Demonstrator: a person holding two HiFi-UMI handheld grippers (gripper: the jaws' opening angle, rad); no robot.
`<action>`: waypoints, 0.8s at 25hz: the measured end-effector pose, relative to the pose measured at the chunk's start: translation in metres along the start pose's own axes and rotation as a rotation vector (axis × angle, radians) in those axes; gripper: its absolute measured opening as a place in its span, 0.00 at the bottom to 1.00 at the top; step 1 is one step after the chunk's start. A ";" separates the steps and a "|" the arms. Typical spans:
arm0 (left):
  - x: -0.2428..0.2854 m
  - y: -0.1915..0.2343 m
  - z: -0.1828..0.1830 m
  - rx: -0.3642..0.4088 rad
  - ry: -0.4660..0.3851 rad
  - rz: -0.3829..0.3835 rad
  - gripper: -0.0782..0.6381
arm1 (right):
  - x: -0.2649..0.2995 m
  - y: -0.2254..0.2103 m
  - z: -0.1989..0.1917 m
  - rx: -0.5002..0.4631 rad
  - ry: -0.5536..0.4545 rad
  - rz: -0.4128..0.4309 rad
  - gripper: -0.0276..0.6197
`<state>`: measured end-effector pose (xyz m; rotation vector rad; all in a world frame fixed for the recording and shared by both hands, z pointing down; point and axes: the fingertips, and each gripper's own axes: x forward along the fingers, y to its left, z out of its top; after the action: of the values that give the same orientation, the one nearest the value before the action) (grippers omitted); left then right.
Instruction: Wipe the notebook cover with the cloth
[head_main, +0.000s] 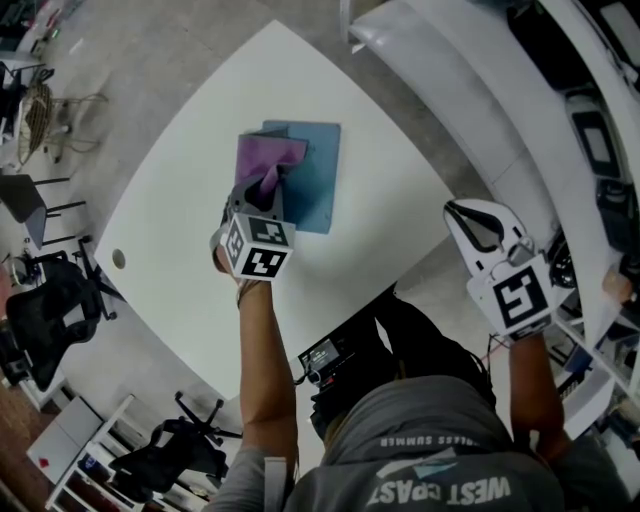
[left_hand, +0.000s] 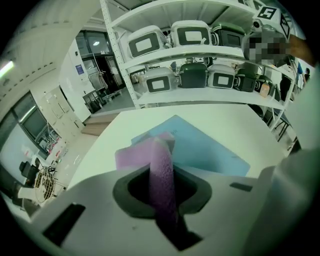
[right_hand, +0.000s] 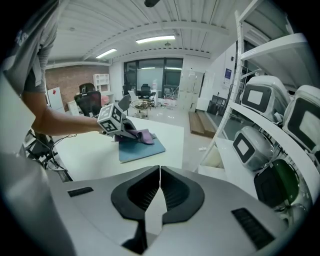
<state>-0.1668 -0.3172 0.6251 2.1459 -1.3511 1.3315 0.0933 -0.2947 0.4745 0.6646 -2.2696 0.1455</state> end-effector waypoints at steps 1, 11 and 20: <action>0.001 0.000 0.001 0.004 0.001 0.000 0.18 | 0.000 0.000 0.000 -0.002 0.002 0.001 0.09; 0.032 -0.079 0.079 0.141 -0.083 -0.150 0.18 | -0.006 -0.004 -0.011 0.026 0.019 -0.023 0.09; 0.044 -0.091 0.100 0.147 -0.110 -0.179 0.18 | -0.015 -0.013 -0.026 0.060 0.028 -0.052 0.09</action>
<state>-0.0300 -0.3578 0.6276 2.4057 -1.0971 1.2956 0.1252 -0.2920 0.4806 0.7479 -2.2265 0.1974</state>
